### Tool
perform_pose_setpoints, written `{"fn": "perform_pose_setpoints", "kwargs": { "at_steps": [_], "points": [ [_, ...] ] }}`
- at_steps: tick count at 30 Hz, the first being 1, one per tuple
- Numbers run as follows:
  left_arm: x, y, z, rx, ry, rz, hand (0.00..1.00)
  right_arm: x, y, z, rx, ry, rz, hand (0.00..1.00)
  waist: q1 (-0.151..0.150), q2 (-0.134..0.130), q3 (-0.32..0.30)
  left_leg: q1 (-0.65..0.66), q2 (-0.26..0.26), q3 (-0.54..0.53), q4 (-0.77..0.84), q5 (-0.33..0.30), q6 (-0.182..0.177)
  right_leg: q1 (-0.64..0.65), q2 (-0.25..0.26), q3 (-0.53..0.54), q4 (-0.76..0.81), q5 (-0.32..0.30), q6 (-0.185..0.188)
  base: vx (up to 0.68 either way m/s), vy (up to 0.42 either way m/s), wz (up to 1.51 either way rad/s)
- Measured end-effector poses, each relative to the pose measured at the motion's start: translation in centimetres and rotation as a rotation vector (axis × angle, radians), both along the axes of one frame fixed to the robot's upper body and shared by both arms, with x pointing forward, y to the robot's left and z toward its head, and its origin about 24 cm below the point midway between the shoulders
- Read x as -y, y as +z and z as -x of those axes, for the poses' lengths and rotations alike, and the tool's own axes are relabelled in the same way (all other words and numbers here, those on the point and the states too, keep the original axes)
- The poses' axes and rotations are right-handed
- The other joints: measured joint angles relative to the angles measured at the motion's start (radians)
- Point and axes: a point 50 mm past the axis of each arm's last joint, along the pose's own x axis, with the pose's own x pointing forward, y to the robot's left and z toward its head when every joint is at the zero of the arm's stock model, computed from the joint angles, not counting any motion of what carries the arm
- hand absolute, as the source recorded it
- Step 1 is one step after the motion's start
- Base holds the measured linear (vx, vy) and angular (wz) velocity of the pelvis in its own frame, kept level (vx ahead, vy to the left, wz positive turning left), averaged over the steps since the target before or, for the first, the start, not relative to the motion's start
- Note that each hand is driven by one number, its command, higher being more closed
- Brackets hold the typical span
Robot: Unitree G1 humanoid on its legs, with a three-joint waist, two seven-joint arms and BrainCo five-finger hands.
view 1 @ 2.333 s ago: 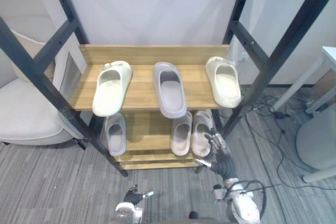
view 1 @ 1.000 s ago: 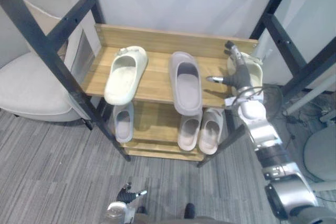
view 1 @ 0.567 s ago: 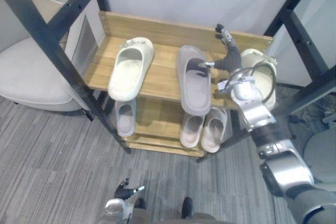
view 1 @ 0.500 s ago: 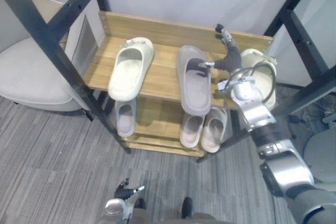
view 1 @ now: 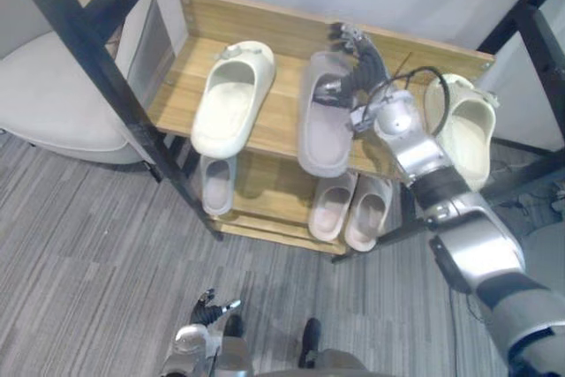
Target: Organize the slippers on the shoe rack
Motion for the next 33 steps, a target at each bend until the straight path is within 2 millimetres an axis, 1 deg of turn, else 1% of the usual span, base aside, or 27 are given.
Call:
{"fn": "perform_pose_setpoints", "kwargs": {
  "at_steps": [5, 9, 13, 14, 18, 20, 23, 24, 26, 27, 29, 31, 32, 33],
  "points": [
    [0.0, 0.0, -0.1, 0.001, 0.002, -0.001, 0.0, -0.2, 1.2, -0.2, 0.017, 0.007, -0.011, 1.0, 0.001, 0.0, 0.0, -0.008, 0.0, -0.008, 0.007, 0.0, 0.0, -0.002, 0.0, -0.006, 0.002, -0.003, 0.0, -0.01, -0.001, 0.04],
    [0.0, 0.0, -0.1, 0.001, 0.002, -0.002, 0.0, -0.2, 0.9, 0.0, 0.015, 0.021, -0.035, 1.0, 0.001, 0.0, 0.0, -0.004, 0.0, -0.006, 0.007, 0.0, 0.0, -0.001, 0.0, -0.005, 0.005, -0.003, 0.0, 0.0, 0.002, -0.01],
    [-0.1, 0.0, 0.1, -0.004, 0.007, -0.002, 0.0, -0.4, -0.4, 1.4, 0.036, 0.075, -0.043, 1.0, -0.003, 0.0, 0.0, 0.019, -0.001, -0.001, 0.004, 0.0, 0.0, 0.003, -0.004, 0.001, 0.036, -0.02, -0.002, 0.0, 0.009, -0.03],
    [-0.1, -0.1, 0.2, -0.004, 0.007, -0.002, 0.0, -0.2, -0.8, 1.8, 0.043, 0.085, -0.052, 1.0, -0.005, -0.001, -0.001, 0.023, -0.001, 0.001, 0.003, 0.0, 0.0, 0.004, -0.005, 0.003, 0.039, -0.021, -0.001, 0.0, 0.0, 0.0],
    [-0.1, -0.1, 0.2, -0.006, 0.008, -0.002, 0.0, 0.8, -1.2, 2.9, 0.073, 0.086, -0.114, 1.0, -0.009, -0.002, -0.001, 0.025, -0.004, 0.004, 0.002, 0.0, 0.0, 0.004, -0.008, 0.006, 0.039, -0.021, 0.0, -0.02, 0.007, -0.01],
    [-0.1, -0.1, 0.3, -0.009, 0.008, -0.002, 0.0, 1.3, -1.3, 3.5, 0.089, 0.083, -0.138, 1.0, -0.015, -0.003, -0.004, 0.026, -0.005, 0.005, 0.003, 0.0, 0.0, 0.005, -0.008, 0.007, 0.039, -0.021, 0.0, -0.03, 0.008, -0.02],
    [-0.2, -0.2, 0.8, -0.022, 0.0, -0.009, 0.0, 1.8, -2.4, 5.0, 0.105, 0.09, -0.171, 1.0, -0.03, -0.005, -0.018, 0.027, -0.005, 0.006, 0.003, 0.0, 0.0, 0.006, -0.009, 0.008, 0.039, -0.021, 0.0, 0.0, 0.0, 0.0],
    [-0.2, -0.3, 0.8, -0.023, -0.003, -0.011, 0.0, 1.8, -2.6, 5.2, 0.106, 0.091, -0.176, 1.0, -0.031, -0.004, -0.02, 0.028, -0.005, 0.006, 0.003, 0.0, 0.0, 0.006, -0.009, 0.008, 0.039, -0.021, 0.0, 0.0, 0.0, 0.0],
    [-0.3, -0.5, 1.4, -0.038, -0.006, -0.014, 0.0, 2.0, -3.6, 6.4, 0.102, 0.105, -0.192, 1.0, -0.05, -0.003, -0.039, 0.029, -0.005, 0.006, 0.005, 0.0, 0.0, 0.007, -0.009, 0.009, 0.038, -0.021, 0.0, 0.0, 0.0, 0.0],
    [-0.3, -0.5, 1.4, -0.04, -0.007, -0.015, 0.0, 2.0, -3.7, 6.5, 0.104, 0.107, -0.194, 1.0, -0.051, -0.003, -0.04, 0.029, -0.005, 0.007, 0.005, 0.0, 0.0, 0.008, -0.009, 0.009, 0.038, -0.021, 0.0, 0.0, 0.0, 0.0],
    [-0.2, -0.6, 1.7, -0.052, -0.02, -0.02, 0.0, 1.7, -4.2, 8.3, 0.125, 0.148, -0.218, 1.0, -0.058, 0.002, -0.048, 0.042, -0.004, 0.007, 0.007, 0.0, 0.0, 0.021, -0.009, 0.011, 0.037, -0.022, 0.001, -0.03, 0.001, -0.04],
    [-0.1, -0.7, 1.9, -0.065, -0.02, -0.018, 0.0, 1.4, -4.4, 9.1, 0.134, 0.174, -0.229, 1.0, -0.06, 0.006, -0.06, 0.042, -0.004, 0.007, 0.007, 0.0, 0.0, 0.021, -0.009, 0.011, 0.038, -0.024, 0.002, -0.02, -0.001, 0.0],
    [0.0, -0.9, 2.1, -0.073, -0.019, -0.014, 0.0, 1.3, -4.5, 10.1, 0.152, 0.209, -0.24, 1.0, -0.061, 0.015, -0.068, 0.042, -0.004, 0.006, 0.007, 0.002, 0.002, 0.02, -0.009, 0.011, 0.041, -0.024, 0.002, -0.04, -0.001, 0.02],
    [0.0, -0.9, 2.1, -0.075, -0.018, -0.014, 0.0, 1.3, -4.5, 10.3, 0.153, 0.213, -0.243, 1.0, -0.061, 0.016, -0.07, 0.043, -0.004, 0.006, 0.007, 0.002, 0.002, 0.02, -0.009, 0.011, 0.042, -0.024, 0.003, -0.06, -0.001, 0.03]
  ]
}}
